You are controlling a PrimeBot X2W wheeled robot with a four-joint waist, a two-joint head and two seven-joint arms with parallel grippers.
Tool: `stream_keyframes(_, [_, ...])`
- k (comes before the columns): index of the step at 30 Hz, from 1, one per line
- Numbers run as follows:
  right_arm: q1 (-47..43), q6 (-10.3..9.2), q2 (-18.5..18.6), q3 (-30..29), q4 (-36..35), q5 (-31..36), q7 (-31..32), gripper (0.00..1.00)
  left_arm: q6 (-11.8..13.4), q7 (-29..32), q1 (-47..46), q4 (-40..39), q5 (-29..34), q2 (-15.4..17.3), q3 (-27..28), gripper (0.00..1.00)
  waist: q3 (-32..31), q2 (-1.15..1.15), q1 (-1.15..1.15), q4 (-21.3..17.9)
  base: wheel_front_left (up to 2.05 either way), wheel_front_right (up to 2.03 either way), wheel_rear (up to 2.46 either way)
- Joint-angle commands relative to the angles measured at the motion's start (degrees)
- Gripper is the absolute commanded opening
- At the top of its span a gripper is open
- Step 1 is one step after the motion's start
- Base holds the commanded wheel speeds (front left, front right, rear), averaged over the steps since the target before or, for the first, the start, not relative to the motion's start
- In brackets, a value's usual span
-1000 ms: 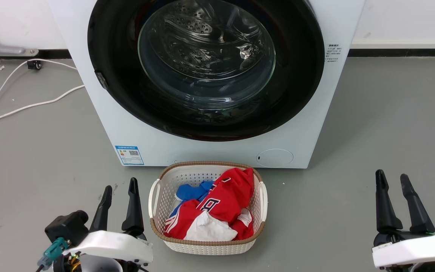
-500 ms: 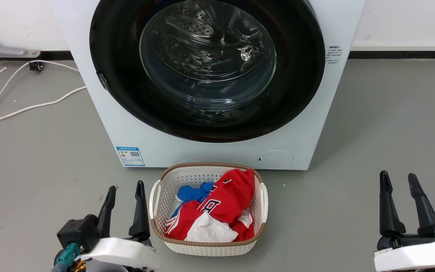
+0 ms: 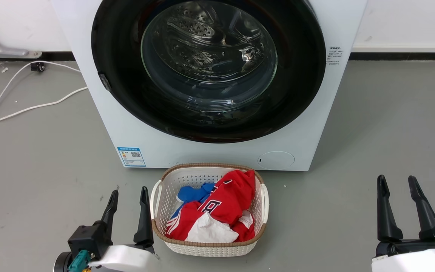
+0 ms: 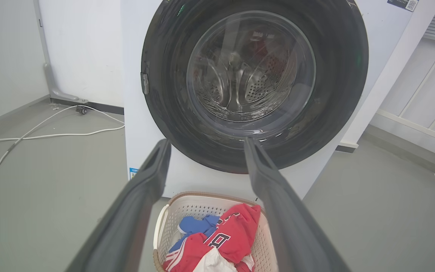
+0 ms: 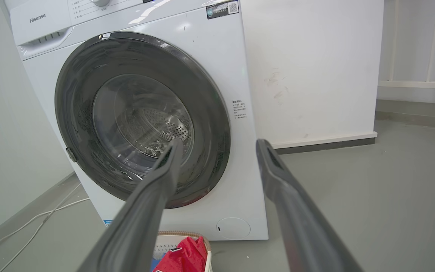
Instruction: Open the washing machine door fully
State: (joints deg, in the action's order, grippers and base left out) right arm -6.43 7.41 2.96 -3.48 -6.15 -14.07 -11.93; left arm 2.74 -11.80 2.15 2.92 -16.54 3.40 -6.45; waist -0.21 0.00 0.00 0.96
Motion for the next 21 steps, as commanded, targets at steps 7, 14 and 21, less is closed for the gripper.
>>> stream_keyframes(7, [-1.29,0.13,-0.08,0.27,-0.67,3.03,-1.23,1.0,-0.28,-1.29,0.72,0.49,3.94,-0.28,-0.04,1.0,0.02,0.0,0.0,-0.01,0.0,0.0,0.0])
stream_keyframes(14, [-1.96,0.13,-0.1,0.42,-0.82,4.7,-1.98,1.0,-0.51,-2.1,1.11,0.67,6.05,-0.46,0.09,1.0,0.1,0.0,0.0,0.15,0.0,0.0,0.0])
stream_keyframes(21, [-2.43,0.13,-0.12,0.05,-0.75,5.33,-2.7,1.0,-0.29,-2.81,1.44,0.42,7.61,-0.52,0.05,1.0,0.1,0.0,0.0,0.27,0.0,0.0,0.0])
